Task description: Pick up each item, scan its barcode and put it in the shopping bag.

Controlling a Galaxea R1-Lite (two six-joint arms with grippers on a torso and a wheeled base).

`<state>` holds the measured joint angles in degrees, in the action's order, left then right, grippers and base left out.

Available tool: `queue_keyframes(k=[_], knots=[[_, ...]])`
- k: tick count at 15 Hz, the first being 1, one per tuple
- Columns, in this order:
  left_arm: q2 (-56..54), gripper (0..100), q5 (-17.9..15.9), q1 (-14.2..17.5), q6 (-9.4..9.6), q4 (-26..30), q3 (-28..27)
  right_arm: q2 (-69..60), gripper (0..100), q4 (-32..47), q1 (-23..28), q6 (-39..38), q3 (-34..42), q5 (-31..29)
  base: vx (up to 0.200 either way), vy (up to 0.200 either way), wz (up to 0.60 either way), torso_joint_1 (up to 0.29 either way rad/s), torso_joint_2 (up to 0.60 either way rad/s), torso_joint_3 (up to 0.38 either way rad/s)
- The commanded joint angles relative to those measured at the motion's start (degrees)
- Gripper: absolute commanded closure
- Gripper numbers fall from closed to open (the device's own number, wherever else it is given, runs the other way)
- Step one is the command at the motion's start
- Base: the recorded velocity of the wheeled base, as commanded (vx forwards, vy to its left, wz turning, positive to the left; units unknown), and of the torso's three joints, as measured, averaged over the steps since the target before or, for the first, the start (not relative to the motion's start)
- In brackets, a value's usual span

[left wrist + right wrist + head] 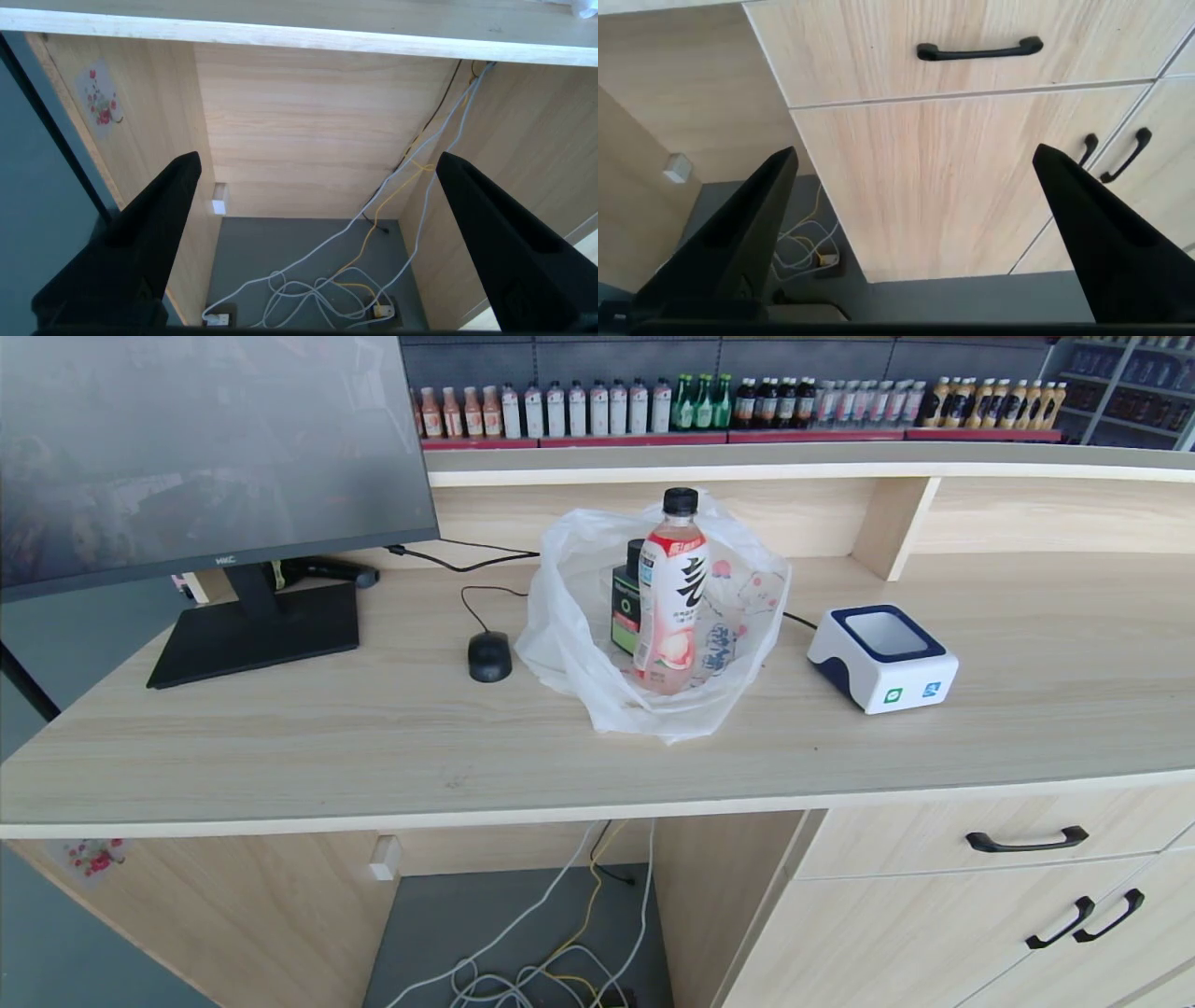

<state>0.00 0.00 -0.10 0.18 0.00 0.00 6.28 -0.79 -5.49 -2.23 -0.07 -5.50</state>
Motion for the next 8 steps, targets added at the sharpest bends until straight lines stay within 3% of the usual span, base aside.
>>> queue_keyframes(k=[1,4,8], knots=[[0.00,0,0.00,0.01,-0.01,0.00,0.00,-0.83,0,0.00,-0.05,0.56,0.07,0.14,0.000,0.000,0.00,0.000,0.00,0.000],[0.00,0,0.00,0.01,-0.01,0.00,0.00,-0.83,0,0.00,-0.05,-0.23,-0.01,0.14,-0.200,0.000,0.00,0.011,0.00,0.001],[0.00,0,0.00,0.01,-0.01,0.00,0.00,-0.83,0,0.00,-0.05,-0.23,-0.01,0.14,0.000,0.000,0.00,0.000,0.00,0.000]])
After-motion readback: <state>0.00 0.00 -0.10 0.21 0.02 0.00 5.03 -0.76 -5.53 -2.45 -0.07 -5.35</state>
